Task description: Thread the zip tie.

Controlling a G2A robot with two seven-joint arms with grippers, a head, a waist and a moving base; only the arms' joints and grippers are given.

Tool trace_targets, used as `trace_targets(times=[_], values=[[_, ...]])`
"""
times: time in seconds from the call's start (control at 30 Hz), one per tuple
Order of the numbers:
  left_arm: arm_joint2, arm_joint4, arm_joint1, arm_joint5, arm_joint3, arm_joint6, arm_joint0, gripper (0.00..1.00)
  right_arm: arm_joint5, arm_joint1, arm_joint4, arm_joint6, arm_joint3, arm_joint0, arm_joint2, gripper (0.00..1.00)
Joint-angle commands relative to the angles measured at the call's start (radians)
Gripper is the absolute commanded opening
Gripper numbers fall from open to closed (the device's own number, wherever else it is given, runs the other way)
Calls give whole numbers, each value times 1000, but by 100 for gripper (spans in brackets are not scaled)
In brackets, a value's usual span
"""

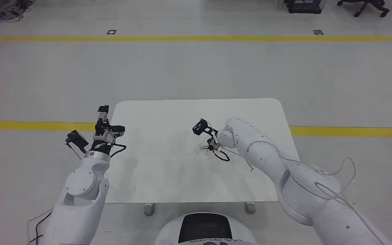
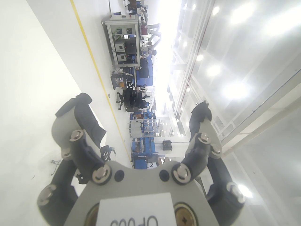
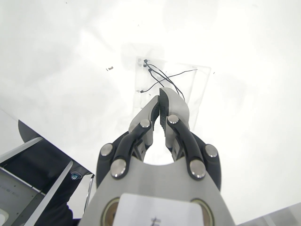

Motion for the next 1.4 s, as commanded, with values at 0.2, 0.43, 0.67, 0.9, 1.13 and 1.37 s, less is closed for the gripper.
trace_targets(times=[0.2,0.43,0.67,0.9,1.13,1.37], values=[[0,0,0,0,0,0,0,100,1,-19,-4,-11,28,-13,-12,0],[0,0,0,0,0,0,0,100,1,-33,6,-6,45,-12,-28,0],[0,0,0,0,0,0,0,100,1,-43,23,6,59,-11,-45,0],[0,0,0,0,0,0,0,100,1,-41,65,35,40,-10,-73,0],[0,0,0,0,0,0,0,100,1,-31,85,66,12,-12,-88,0],[0,0,0,0,0,0,0,100,1,-23,68,110,-22,-23,-88,0]])
